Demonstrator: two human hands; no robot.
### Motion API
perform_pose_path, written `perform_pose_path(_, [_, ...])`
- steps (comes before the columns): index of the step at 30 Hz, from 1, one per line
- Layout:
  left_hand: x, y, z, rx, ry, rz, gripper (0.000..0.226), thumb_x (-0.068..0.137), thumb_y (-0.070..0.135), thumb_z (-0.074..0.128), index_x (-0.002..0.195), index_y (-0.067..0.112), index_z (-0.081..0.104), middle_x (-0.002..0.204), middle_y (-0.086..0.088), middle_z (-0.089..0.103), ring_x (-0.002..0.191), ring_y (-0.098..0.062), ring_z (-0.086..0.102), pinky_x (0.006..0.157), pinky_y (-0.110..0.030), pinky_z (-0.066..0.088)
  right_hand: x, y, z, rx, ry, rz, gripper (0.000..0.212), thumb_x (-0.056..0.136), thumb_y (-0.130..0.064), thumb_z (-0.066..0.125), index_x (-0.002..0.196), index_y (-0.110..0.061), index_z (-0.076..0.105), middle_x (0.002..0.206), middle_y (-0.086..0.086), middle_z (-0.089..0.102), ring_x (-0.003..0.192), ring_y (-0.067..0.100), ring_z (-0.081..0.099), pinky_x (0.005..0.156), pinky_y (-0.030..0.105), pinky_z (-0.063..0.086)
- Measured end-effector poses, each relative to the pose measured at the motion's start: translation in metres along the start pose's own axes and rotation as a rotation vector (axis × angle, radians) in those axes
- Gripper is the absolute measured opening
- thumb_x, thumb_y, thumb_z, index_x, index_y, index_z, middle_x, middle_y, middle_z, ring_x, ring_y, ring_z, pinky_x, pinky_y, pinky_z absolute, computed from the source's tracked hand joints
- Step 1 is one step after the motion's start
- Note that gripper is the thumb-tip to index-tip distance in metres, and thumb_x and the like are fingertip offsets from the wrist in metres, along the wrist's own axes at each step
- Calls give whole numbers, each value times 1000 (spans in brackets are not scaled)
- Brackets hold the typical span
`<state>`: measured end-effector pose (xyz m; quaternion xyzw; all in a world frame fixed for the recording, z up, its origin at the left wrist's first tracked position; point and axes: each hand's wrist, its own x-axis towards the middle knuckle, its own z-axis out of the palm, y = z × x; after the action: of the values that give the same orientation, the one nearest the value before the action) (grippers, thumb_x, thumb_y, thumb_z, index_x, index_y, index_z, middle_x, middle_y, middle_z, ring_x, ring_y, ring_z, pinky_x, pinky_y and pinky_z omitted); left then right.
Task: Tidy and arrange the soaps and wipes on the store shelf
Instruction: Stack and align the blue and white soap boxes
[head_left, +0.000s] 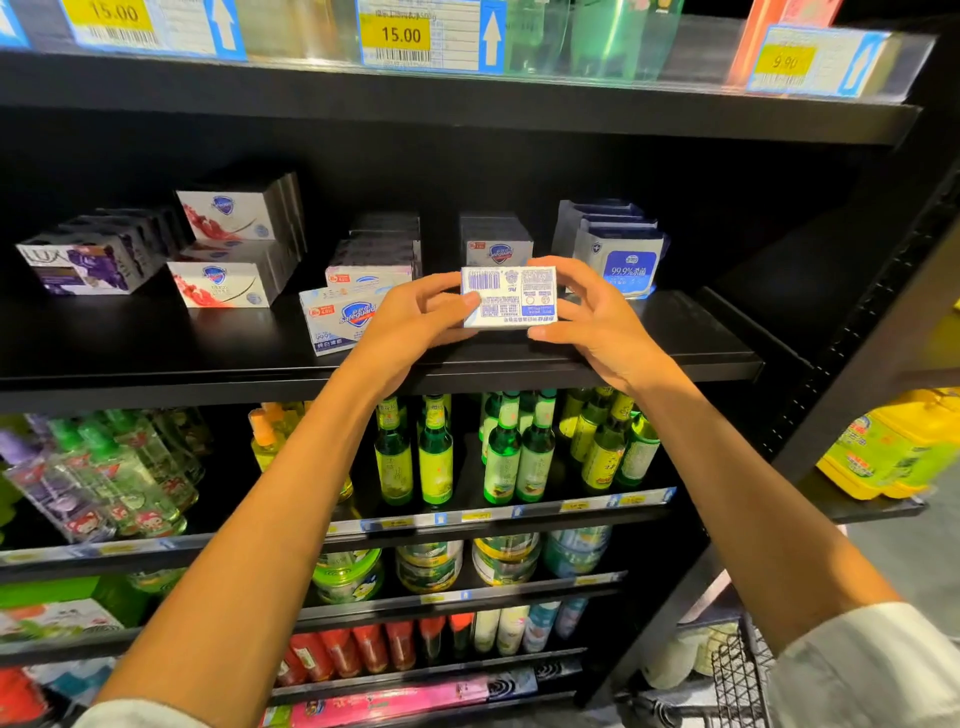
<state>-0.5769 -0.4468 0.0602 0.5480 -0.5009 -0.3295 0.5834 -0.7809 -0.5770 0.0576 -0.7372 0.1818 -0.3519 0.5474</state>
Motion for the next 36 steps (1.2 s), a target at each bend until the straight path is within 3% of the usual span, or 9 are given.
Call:
perform_pose_path(5, [0,-3,-6,48,-42,100,81,86,7,82,155,26,43,144,7,62,134,-4,56,108,-29,51,0,-2,3,23,19,-1,56,90,4,74,139,-16,56,132,3,68,119,23,69,93,43,62])
perform_pose_path(8, [-1,-4,-6,44,-26,137,72,85,2,81,148,22,53,141,7,64,134,-5,56,111,-34,50,0,-3,4,18,4,16,49,92,0,73,135,-20,59,127,-1,72,119,21,69,91,40,62])
perform_pose_path(13, [-1,-6,-5,-19,41,108,59,85,3,81,139,15,62,130,3,72,126,-12,64,109,-41,53,1,-2,4,31,-10,38,48,95,-4,71,140,-12,56,130,7,71,123,22,68,96,37,60])
perform_pose_path(20, [0,-3,-1,-27,83,42,46,88,24,81,132,22,68,116,6,77,113,-10,71,99,-33,58,2,-1,-1,5,-74,16,79,87,7,76,151,-27,44,147,2,57,135,17,57,104,38,55])
perform_pose_path(24, [2,-4,0,-3,69,14,41,90,32,79,129,21,70,116,3,75,112,-10,71,98,-32,59,-1,0,-1,-27,-32,2,57,88,4,76,139,-17,60,136,2,65,131,17,60,106,43,55])
perform_pose_path(29, [1,-3,0,-10,30,39,36,96,34,72,129,20,69,123,2,74,121,-13,67,102,-34,57,-1,2,2,18,32,8,48,92,-3,75,136,-10,60,131,6,70,129,23,63,107,48,53])
perform_pose_path(36, [-4,-3,0,-2,57,168,41,92,7,76,131,12,65,126,-1,74,121,-14,67,95,-27,58,-1,-4,7,38,63,53,30,96,-10,71,124,-20,65,119,-2,76,120,18,69,99,41,59])
